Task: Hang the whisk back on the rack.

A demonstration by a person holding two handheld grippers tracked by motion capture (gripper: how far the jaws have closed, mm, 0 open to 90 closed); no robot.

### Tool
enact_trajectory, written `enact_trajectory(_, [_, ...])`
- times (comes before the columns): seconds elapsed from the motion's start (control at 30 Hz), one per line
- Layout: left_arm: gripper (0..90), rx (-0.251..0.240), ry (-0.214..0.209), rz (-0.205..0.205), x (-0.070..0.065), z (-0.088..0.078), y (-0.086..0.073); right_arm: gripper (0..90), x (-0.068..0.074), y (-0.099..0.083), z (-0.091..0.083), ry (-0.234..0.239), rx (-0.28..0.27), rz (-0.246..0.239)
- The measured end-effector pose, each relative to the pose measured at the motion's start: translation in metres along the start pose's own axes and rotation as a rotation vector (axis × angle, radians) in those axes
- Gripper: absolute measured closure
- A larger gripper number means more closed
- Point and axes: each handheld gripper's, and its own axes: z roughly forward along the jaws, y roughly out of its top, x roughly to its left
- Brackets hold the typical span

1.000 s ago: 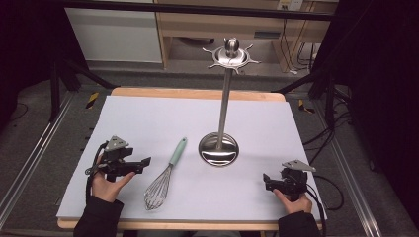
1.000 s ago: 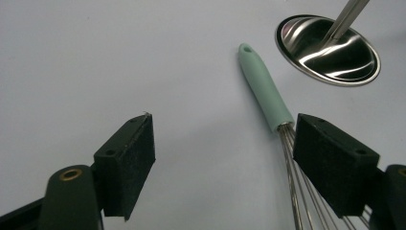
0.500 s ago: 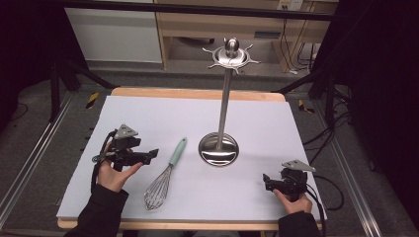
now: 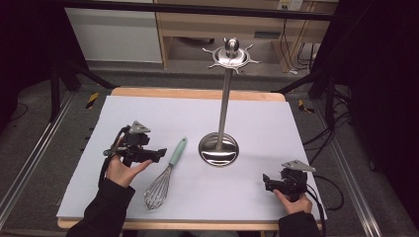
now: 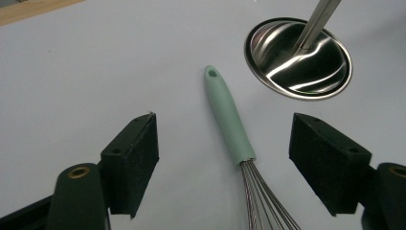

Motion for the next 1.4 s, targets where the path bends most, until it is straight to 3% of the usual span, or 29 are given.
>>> enact_trajectory(0.57, [31.0, 0.099, -0.004, 0.016, -0.009, 0.025, 0.001, 8.2, 0.003, 0.001, 0.002, 0.006, 0.015, -0.014])
enact_trajectory(1.4, [35.0, 0.179, -0.016, 0.029, -0.020, 0.056, 0.002, 8.3, 0.003, 0.001, 0.004, 0.011, 0.024, -0.017])
